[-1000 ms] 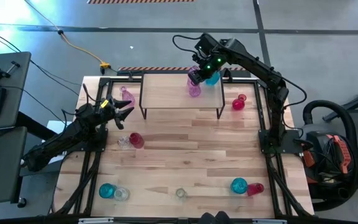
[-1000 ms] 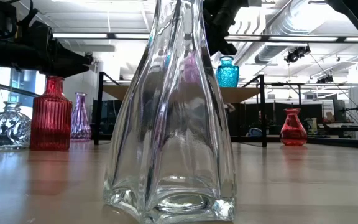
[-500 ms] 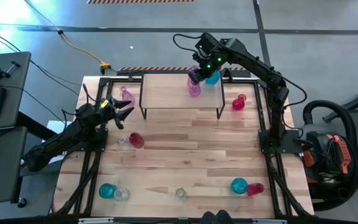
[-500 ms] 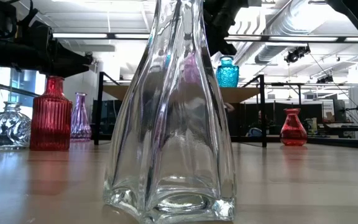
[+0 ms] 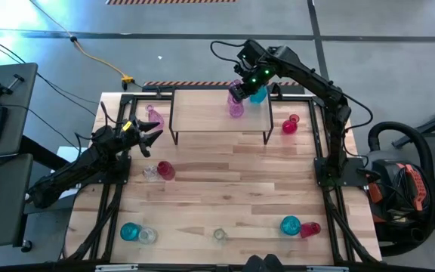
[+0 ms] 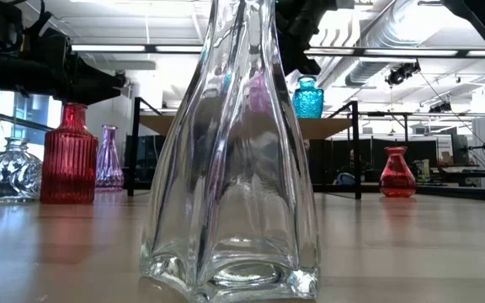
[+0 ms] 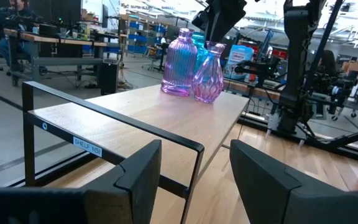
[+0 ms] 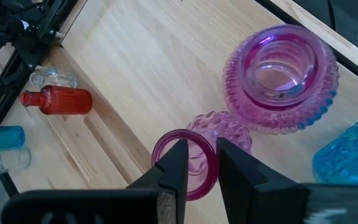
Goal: Sort vases onto shelf
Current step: Put the bottom violet vase on the shelf aligned with the other violet vase, then put the left red vase on the shelf
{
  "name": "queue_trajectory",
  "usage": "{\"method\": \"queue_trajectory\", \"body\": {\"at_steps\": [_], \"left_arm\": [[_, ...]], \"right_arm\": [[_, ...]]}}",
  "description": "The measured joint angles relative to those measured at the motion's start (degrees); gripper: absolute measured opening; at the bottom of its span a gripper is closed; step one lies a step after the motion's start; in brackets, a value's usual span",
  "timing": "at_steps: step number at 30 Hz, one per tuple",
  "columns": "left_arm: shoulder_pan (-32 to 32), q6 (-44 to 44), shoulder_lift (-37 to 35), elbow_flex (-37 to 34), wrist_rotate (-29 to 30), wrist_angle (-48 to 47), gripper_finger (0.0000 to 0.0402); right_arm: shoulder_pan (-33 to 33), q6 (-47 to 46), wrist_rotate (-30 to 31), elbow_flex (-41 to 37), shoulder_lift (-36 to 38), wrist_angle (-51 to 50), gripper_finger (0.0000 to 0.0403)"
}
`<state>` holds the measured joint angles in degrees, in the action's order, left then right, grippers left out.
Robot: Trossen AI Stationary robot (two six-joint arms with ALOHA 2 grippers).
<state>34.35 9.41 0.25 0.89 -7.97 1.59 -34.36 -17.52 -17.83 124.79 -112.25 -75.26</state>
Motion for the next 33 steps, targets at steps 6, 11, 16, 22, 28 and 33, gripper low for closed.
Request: {"method": "queue_trajectory", "body": {"at_steps": [6, 11, 16, 22, 28, 33], "left_arm": [[0.0, 0.0, 0.0, 0.0, 0.0, 0.0, 0.0184], [0.0, 0.0, 0.0, 0.0, 0.0, 0.0, 0.0184], [0.0, 0.0, 0.0, 0.0, 0.0, 0.0, 0.0184], [0.0, 0.0, 0.0, 0.0, 0.0, 0.0, 0.0184], [0.0, 0.0, 0.0, 0.0, 0.0, 0.0, 0.0184], [0.0, 0.0, 0.0, 0.0, 0.0, 0.0, 0.0184]], "right_arm": [[-0.1, 1.1, 0.2, 2.1, 0.1, -0.8, 0.0062], [-0.1, 1.3, 0.9, 3.1, 0.1, -2.1, 0.0062], [-0.1, 2.7, -0.9, 3.1, 0.5, -2.4, 0.0062], [0.5, 7.8, -1.1, 3.1, 5.5, -1.2, 0.0062], [3.4, 12.2, 5.0, 3.0, 12.3, 0.1, 0.0062], [7.3, 13.0, 10.1, -3.0, 20.3, 3.0, 0.0062]]}}
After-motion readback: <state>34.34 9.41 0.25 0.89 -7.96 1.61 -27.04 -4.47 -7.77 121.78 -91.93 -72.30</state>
